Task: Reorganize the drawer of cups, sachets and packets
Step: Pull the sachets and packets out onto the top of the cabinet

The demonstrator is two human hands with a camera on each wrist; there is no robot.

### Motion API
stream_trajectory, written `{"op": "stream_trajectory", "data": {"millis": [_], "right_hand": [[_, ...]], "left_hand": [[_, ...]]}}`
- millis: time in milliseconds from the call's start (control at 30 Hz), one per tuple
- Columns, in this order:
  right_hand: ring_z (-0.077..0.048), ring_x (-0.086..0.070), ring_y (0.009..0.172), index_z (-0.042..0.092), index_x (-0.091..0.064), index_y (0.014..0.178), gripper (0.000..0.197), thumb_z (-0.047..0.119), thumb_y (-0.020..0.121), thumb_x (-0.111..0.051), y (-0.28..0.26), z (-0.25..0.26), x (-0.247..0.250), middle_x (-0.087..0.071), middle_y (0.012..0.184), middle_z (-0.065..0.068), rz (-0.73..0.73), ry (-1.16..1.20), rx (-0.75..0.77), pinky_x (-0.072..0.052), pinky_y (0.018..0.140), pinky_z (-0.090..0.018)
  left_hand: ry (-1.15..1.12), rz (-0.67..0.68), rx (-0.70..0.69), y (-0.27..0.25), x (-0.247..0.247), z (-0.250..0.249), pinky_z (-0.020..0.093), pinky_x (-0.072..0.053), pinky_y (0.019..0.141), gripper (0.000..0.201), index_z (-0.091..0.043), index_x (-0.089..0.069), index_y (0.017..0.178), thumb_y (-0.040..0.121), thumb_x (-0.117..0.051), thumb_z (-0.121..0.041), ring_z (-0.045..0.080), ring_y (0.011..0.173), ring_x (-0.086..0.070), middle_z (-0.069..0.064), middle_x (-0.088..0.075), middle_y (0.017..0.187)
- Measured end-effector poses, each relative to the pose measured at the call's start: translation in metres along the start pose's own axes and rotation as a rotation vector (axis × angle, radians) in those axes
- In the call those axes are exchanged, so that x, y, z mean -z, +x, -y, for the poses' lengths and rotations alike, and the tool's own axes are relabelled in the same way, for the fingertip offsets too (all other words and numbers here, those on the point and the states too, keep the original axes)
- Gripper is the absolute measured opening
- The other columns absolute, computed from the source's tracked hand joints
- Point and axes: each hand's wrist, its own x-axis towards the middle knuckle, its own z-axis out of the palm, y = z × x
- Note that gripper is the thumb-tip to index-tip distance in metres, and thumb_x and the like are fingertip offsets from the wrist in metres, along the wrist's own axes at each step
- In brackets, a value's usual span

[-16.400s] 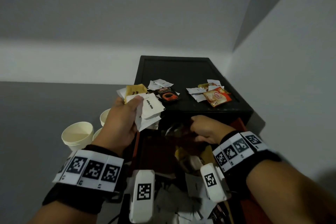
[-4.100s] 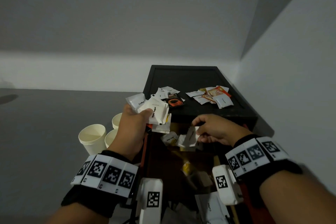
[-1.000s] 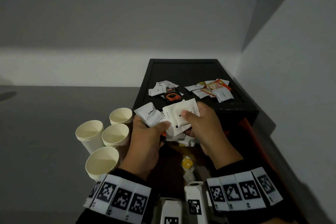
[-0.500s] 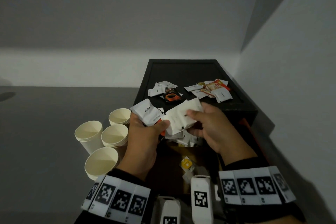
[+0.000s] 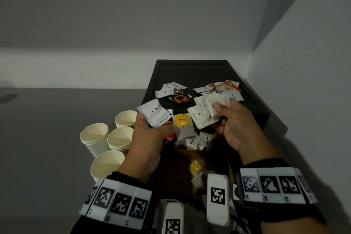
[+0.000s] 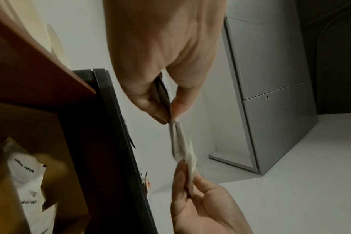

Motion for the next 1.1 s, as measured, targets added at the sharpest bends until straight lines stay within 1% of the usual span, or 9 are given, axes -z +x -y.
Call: {"op": "stream_trajectory", "data": {"millis": [67, 167, 300, 433, 600, 800, 933, 1067, 1100], "right_hand": [[-0.014, -0.065, 0.079, 0.009, -0.052, 0.122, 0.029, 0.005, 0.094, -0.049, 0.003, 0.004, 0.008, -0.065, 0.093, -0.004, -0.037, 0.015, 0.028, -0.056, 0.050, -0.025], [-0.014, -0.064, 0.080, 0.008, -0.052, 0.125, 0.032, 0.006, 0.093, -0.050, 0.007, 0.005, 0.015, -0.065, 0.094, -0.004, -0.066, 0.020, 0.048, -0.054, 0.048, -0.021], [-0.013, -0.063, 0.075, 0.011, -0.059, 0.104, 0.014, 0.006, 0.092, -0.052, 0.010, 0.002, 0.019, -0.065, 0.088, -0.003, -0.093, -0.087, 0.011, -0.054, 0.052, -0.021], [-0.013, -0.057, 0.067, 0.016, -0.058, 0.086, 0.012, 0.006, 0.092, -0.054, 0.018, -0.011, 0.021, -0.063, 0.083, -0.005, -0.080, -0.336, -0.137, -0.043, 0.048, -0.018], [-0.011, -0.043, 0.058, 0.010, -0.061, 0.094, 0.008, 0.005, 0.092, -0.055, 0.038, -0.045, 0.018, -0.056, 0.078, -0.007, -0.032, -0.611, -0.353, -0.028, 0.033, -0.013], [-0.027, -0.057, 0.074, -0.005, -0.060, 0.103, 0.015, -0.001, 0.090, -0.054, 0.064, -0.063, 0.013, -0.058, 0.078, -0.014, -0.097, -0.608, -0.320, -0.048, 0.065, -0.034], [-0.033, -0.059, 0.093, -0.008, -0.060, 0.110, 0.023, 0.004, 0.090, -0.056, 0.076, -0.068, 0.012, -0.062, 0.100, -0.021, -0.126, -0.628, -0.269, -0.050, 0.081, -0.040], [-0.033, -0.058, 0.093, -0.009, -0.060, 0.106, 0.021, 0.005, 0.091, -0.056, 0.083, -0.070, 0.014, -0.060, 0.095, -0.020, -0.156, -0.591, -0.245, -0.050, 0.066, -0.035], [-0.033, -0.059, 0.095, -0.008, -0.060, 0.107, 0.022, 0.007, 0.092, -0.056, 0.084, -0.071, 0.015, -0.061, 0.098, -0.020, -0.150, -0.601, -0.244, -0.051, 0.068, -0.036]], "left_hand": [[0.063, -0.012, 0.010, 0.001, 0.003, -0.001, 0.040, -0.057, 0.069, 0.068, -0.007, -0.048, 0.124, 0.064, -0.068, 0.018, 0.034, 0.093, -0.064, 0.018, -0.063, 0.111], [0.088, -0.020, 0.033, 0.000, 0.004, -0.005, 0.041, -0.054, 0.074, 0.054, -0.007, -0.047, 0.124, 0.077, -0.058, 0.018, 0.034, 0.100, -0.062, 0.016, -0.062, 0.111], [0.038, -0.067, 0.094, 0.002, 0.003, -0.011, 0.042, -0.050, 0.075, 0.048, -0.017, -0.047, 0.119, 0.084, -0.045, 0.016, 0.027, 0.093, -0.060, 0.005, -0.061, 0.107], [0.056, -0.056, 0.090, 0.001, 0.004, -0.015, 0.042, -0.050, 0.076, 0.047, -0.015, -0.048, 0.119, 0.085, -0.043, 0.017, 0.026, 0.088, -0.060, 0.009, -0.061, 0.107], [0.086, -0.038, 0.108, 0.002, 0.007, -0.020, 0.051, -0.050, 0.085, 0.053, -0.015, -0.045, 0.130, 0.086, -0.046, 0.015, 0.032, 0.100, -0.060, 0.012, -0.058, 0.120], [0.047, -0.037, 0.060, 0.004, 0.011, -0.028, 0.028, -0.053, 0.057, 0.047, -0.020, -0.051, 0.112, 0.085, -0.042, 0.018, 0.013, 0.071, -0.065, 0.003, -0.064, 0.100], [0.052, -0.050, 0.056, 0.004, 0.011, -0.030, 0.029, -0.052, 0.056, 0.048, -0.020, -0.050, 0.113, 0.085, -0.042, 0.017, 0.014, 0.073, -0.063, 0.001, -0.064, 0.096], [0.037, -0.044, 0.063, 0.004, 0.008, -0.029, 0.028, -0.051, 0.054, 0.048, -0.017, -0.047, 0.117, 0.085, -0.042, 0.018, 0.014, 0.072, -0.063, 0.002, -0.062, 0.095], [0.037, -0.042, 0.065, 0.004, 0.008, -0.029, 0.028, -0.051, 0.053, 0.048, -0.016, -0.047, 0.118, 0.085, -0.042, 0.018, 0.014, 0.070, -0.063, 0.002, -0.062, 0.094]]}}
